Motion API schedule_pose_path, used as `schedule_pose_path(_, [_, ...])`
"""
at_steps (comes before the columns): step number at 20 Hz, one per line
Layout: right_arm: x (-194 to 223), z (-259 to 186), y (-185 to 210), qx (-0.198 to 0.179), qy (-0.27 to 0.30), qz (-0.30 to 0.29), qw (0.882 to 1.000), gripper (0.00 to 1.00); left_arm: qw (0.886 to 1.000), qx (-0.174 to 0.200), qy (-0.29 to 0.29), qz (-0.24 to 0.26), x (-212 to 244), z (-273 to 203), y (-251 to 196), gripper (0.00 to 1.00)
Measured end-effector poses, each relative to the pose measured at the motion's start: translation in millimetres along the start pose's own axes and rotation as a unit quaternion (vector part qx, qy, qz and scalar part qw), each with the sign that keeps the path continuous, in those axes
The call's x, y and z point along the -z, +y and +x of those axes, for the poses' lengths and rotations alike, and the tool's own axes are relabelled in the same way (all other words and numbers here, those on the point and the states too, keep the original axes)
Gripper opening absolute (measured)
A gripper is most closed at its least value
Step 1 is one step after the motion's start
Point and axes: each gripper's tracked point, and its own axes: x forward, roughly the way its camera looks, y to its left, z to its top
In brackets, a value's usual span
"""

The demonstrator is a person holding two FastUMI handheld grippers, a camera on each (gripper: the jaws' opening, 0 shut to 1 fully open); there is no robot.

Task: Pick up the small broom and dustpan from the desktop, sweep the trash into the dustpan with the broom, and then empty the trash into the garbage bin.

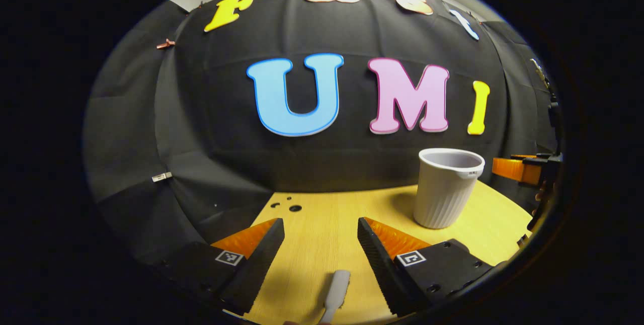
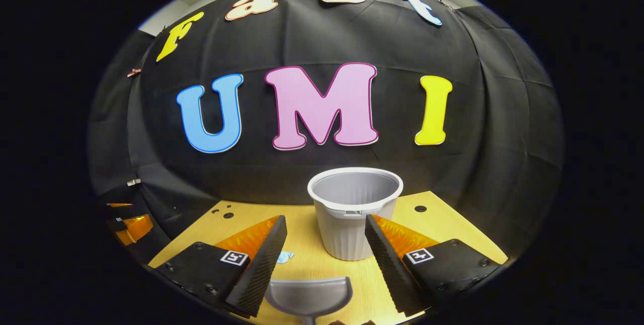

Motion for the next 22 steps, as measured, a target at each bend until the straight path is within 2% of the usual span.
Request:
schedule_pose_path(3, [18.9,-1.3,-0.1,-0.002,0.025,-0.005,1.000,0.99,0.997,0.023,0.073,-0.003,41.9,3.0,-5.4,0.94])
schedule_pose_path(4, [32.2,-2.1,1.8,-0.008,0.044,-0.006,0.999,0.99,0.992,0.037,0.124,0.004,72.4,1.7,-8.7,0.94])
schedule_pose_path(8, [76.7,-7.0,9.7,-0.027,0.109,-0.005,0.994,0.99,0.971,0.068,0.230,0.009,133.4,-4.1,-15.1,0.94])
schedule_pose_path(9, [88.4,-8.5,9.9,-0.031,0.127,-0.005,0.991,0.99,0.963,0.074,0.258,0.012,150.2,-6.8,-15.1,0.95])
schedule_pose_path(10, [101.8,-12.4,8.9,-0.035,0.149,-0.003,0.988,0.99,0.951,0.078,0.299,0.018,172.5,-8.9,-13.3,0.94])
schedule_pose_path(12, [126.9,-23.7,10.6,-0.040,0.188,0.008,0.981,0.99,0.935,0.085,0.343,0.031,199.8,-8.1,-12.5,0.94])
schedule_pose_path(18, [186.3,-48.8,0.1,-0.035,0.269,0.036,0.962,0.99,0.880,0.104,0.456,0.080,242.4,-10.3,-18.6,0.95])
schedule_pose_path(22, [214.9,-58.6,6.4,-0.042,0.316,0.047,0.947,0.99,0.845,0.112,0.519,0.061,261.4,-15.2,-25.5,0.97])
